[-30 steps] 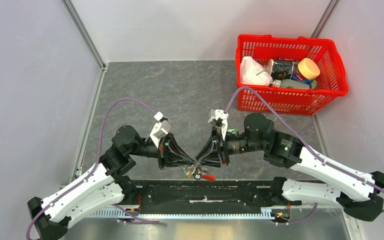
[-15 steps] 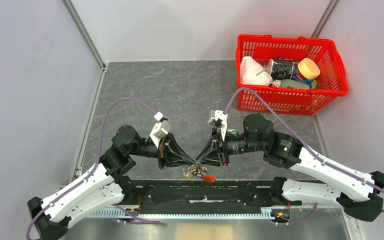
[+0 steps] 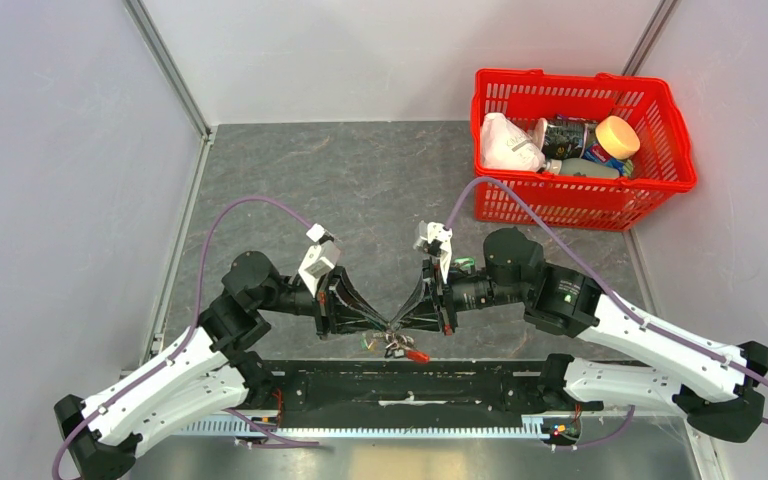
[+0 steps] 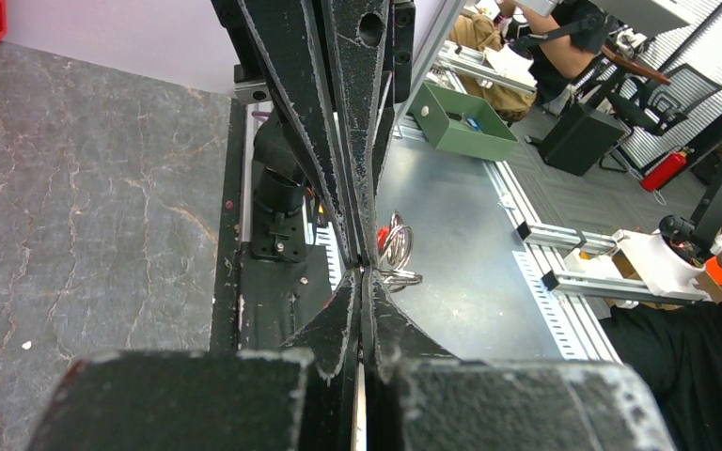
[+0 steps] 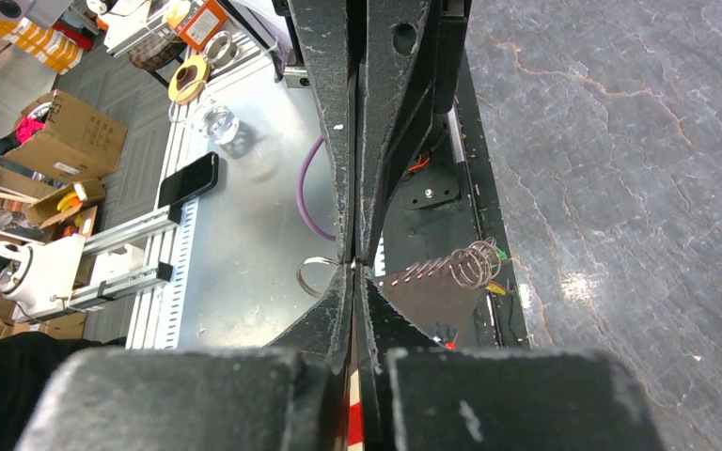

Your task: Put the keys on the keyring

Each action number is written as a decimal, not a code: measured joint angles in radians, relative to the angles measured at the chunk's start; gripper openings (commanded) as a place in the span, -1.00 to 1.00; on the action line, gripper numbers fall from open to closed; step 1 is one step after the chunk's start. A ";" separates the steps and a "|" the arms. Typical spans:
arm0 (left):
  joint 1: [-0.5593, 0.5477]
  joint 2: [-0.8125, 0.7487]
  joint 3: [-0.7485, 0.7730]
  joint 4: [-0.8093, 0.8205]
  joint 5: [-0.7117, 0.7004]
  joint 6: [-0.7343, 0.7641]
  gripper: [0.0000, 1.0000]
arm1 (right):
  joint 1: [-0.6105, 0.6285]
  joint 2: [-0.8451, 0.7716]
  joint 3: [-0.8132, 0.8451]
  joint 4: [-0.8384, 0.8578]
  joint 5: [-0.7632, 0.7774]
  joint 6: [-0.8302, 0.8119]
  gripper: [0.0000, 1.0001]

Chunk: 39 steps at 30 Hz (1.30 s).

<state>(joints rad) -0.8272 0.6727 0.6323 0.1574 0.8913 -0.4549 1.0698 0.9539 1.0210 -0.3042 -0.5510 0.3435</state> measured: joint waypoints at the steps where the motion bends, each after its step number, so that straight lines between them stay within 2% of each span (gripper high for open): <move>1: 0.000 0.000 0.000 -0.001 0.000 0.000 -0.96 | 0.000 0.000 0.000 0.002 -0.003 0.001 -1.00; 10: 0.000 -0.004 0.000 0.000 0.000 0.000 -0.96 | 0.000 -0.003 -0.013 0.032 -0.021 0.008 -1.00; 18: 0.000 -0.013 0.000 0.003 -0.019 0.000 -0.53 | 0.000 -0.010 -0.018 0.070 -0.008 0.023 -1.00; 23: 0.000 -0.005 0.000 0.007 -0.026 -0.001 -0.46 | 0.001 -0.027 -0.027 0.103 0.009 0.031 -1.00; 33: 0.000 0.006 0.000 0.015 -0.034 -0.002 -0.56 | 0.002 -0.032 -0.032 0.128 0.025 0.034 -1.00; 39: 0.000 0.005 0.000 0.016 -0.034 -0.003 -0.82 | 0.001 -0.032 -0.032 0.129 0.029 0.034 -1.00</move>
<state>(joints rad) -0.8272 0.6777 0.6323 0.1734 0.8577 -0.4576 1.0710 0.9222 0.9894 -0.1753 -0.5220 0.3775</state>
